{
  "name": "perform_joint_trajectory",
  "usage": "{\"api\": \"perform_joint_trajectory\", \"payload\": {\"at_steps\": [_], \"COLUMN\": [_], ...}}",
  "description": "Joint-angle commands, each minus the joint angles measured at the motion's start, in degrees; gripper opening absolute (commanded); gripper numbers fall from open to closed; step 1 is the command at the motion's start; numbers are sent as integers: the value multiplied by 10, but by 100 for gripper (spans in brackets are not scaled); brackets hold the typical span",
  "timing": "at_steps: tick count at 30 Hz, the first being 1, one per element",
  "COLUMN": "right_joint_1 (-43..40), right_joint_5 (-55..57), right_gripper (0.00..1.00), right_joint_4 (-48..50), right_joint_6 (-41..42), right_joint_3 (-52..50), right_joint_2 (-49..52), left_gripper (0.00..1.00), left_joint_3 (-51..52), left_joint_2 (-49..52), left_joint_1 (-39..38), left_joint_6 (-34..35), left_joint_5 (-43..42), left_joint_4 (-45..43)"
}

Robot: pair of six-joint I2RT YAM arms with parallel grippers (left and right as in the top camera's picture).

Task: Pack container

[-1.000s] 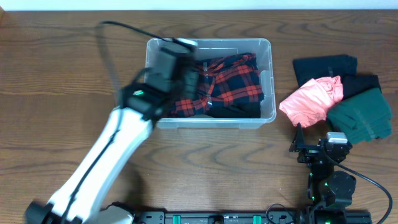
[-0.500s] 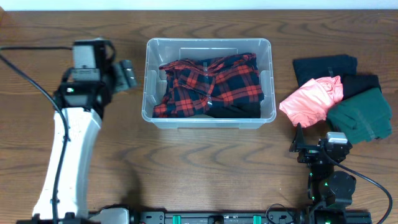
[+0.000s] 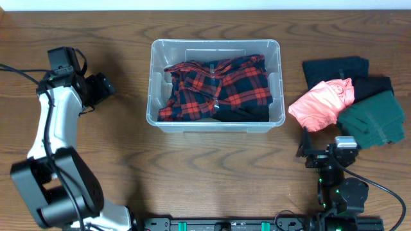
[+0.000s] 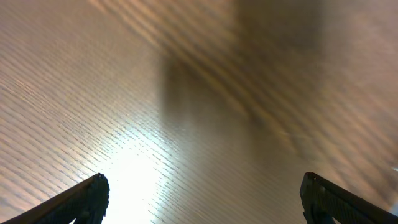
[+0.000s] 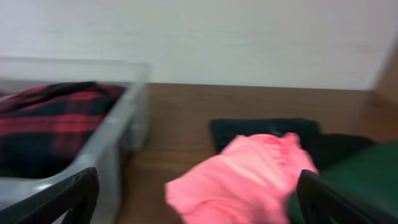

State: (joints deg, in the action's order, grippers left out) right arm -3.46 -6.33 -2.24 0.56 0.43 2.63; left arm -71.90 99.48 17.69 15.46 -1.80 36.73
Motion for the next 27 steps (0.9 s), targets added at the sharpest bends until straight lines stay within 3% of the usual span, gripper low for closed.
{"api": "perform_joint_trajectory", "payload": {"at_steps": [1, 10, 18, 27], "right_joint_1": [6, 7, 12, 48], "right_joint_5": [-89, -70, -59, -59], "right_gripper": [99, 99, 99, 99], "right_joint_4": [-12, -56, -171, -374], "right_joint_6": [10, 23, 0, -67], "right_joint_3": [0, 103, 316, 580], "right_joint_2": [3, 135, 364, 604], "left_gripper": [98, 98, 98, 98], "left_joint_3": [4, 4, 4, 4], "left_joint_2": [26, 39, 39, 39], "left_joint_1": [12, 12, 13, 12], "left_joint_6": [7, 7, 7, 7], "left_joint_5": [-7, -7, -7, -7], "left_joint_4": [-1, -1, -1, -1]}}
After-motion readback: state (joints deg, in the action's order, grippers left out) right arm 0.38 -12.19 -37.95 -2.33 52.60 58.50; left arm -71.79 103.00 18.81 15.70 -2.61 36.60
